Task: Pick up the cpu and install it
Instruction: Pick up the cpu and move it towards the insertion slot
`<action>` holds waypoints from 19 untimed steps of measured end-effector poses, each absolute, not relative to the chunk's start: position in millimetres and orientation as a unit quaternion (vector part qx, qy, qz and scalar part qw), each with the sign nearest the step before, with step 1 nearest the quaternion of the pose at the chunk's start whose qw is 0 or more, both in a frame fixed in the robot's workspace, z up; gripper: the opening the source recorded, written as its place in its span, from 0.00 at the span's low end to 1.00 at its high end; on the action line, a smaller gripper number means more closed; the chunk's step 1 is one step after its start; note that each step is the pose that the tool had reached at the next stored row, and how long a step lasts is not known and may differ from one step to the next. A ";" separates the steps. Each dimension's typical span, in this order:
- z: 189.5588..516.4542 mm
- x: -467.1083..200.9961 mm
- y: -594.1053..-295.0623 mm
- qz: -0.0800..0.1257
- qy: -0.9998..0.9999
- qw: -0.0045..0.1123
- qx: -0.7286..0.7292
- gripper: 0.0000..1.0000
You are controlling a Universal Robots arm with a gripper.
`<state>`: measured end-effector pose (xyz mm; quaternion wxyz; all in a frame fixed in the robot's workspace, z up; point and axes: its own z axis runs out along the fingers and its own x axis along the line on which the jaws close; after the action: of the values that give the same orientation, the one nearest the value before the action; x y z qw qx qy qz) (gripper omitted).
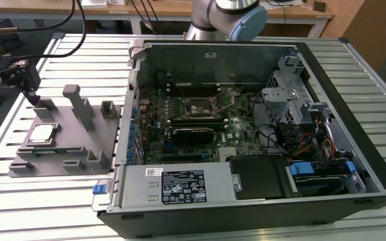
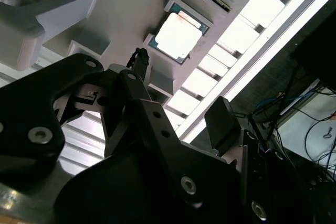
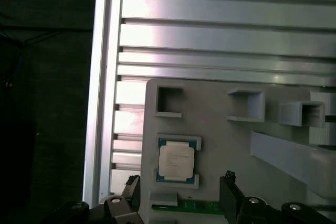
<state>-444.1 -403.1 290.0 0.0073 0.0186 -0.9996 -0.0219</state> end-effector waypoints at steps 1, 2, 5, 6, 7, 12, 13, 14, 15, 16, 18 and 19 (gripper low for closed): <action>289.2 -444.1 -403.1 -0.022 -1.000 0.007 0.019 0.70; 288.2 -444.1 -403.1 -0.022 -1.000 0.007 0.019 0.70; 283.4 -444.1 -403.4 -0.022 -1.000 0.007 0.019 0.70; 281.4 -444.1 -403.4 -0.022 -1.000 0.007 0.019 0.70; 279.6 -444.1 -403.4 -0.022 -1.000 0.007 0.019 0.70; 270.7 -444.1 -403.5 -0.022 -1.000 0.007 0.019 0.70; 268.8 -444.1 -403.5 -0.022 -1.000 0.007 0.019 0.70; 266.9 -444.1 -403.6 -0.022 -1.000 0.007 0.019 0.70; 265.2 -444.1 -403.8 -0.022 -1.000 0.007 0.019 0.70; 263.4 -444.1 -404.0 -0.022 -1.000 0.007 0.019 0.70; 260.0 -444.1 -404.3 -0.022 -1.000 0.007 0.019 0.70; 259.2 -444.1 -404.8 -0.022 -1.000 0.007 0.019 0.70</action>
<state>-444.1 -404.8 259.2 0.0067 0.0192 -0.9996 -0.0218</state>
